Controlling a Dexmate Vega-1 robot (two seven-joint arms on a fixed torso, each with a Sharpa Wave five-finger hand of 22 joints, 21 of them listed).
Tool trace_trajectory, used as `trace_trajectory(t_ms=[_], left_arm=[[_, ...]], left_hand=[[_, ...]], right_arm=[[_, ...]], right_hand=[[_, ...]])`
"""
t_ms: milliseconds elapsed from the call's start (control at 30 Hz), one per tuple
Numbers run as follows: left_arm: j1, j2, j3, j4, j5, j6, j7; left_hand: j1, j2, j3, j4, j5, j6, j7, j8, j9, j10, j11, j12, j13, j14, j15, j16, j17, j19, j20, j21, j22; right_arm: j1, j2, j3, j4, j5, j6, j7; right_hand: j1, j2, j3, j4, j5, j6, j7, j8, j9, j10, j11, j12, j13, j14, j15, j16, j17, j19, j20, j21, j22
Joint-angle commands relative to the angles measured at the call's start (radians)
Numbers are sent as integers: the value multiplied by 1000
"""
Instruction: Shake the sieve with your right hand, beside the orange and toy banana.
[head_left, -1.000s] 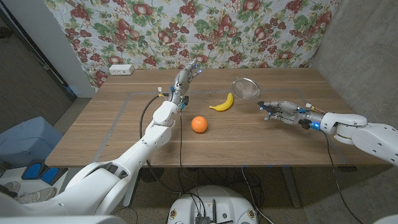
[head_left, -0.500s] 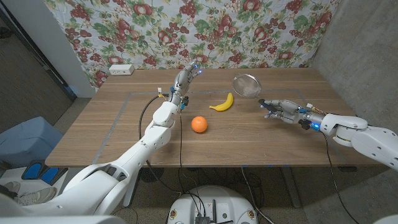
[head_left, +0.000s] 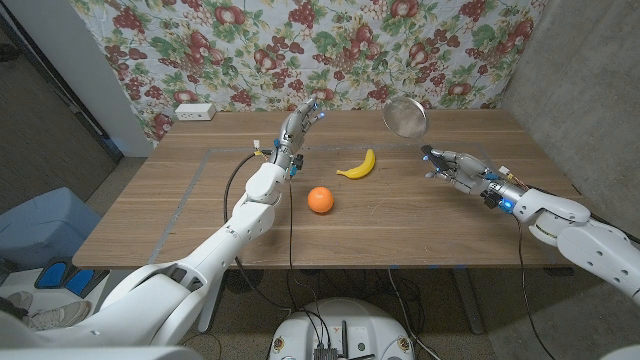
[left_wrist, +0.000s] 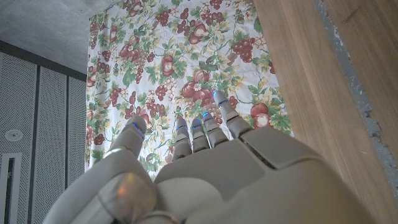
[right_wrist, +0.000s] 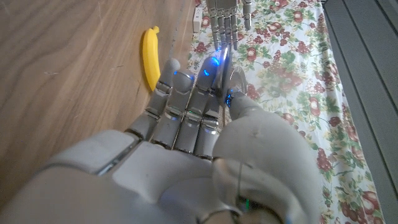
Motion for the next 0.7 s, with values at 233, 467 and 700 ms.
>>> trace_trajectory(t_ms=[233,467,700], left_arm=[[-12,-7,-2,25,-6,-10,-9],[-18,-10,-1,36,-9,-9,-15],[-23,-14,-2,49,-12,-12,-21]], left_hand=[[-14,-1,11,-2,2,3,8,7,0,-2,4,6,1,-4,-2,7,-1,10,-2,-6,2],[-16,-2,13,-2,2,3,9,7,0,-1,4,7,1,-5,-2,7,-1,10,-2,-7,2],[-18,-2,15,-3,2,2,9,6,0,-1,4,6,1,-6,-2,6,-1,11,-2,-9,2]], right_arm=[[44,156,10,140,101,150,269],[41,157,14,138,96,148,269],[48,141,7,135,83,124,253]], right_hand=[[5,14,22,-13,5,17,0,0,4,23,-42,-2,-3,-4,-94,-3,0,1,-60,8,3],[3,14,22,-14,7,17,0,-1,5,23,-42,-1,0,-4,-94,-4,0,1,-61,9,3],[2,15,24,-15,7,19,1,-2,4,24,-41,-3,-4,-2,-94,-5,0,1,-61,10,2]])
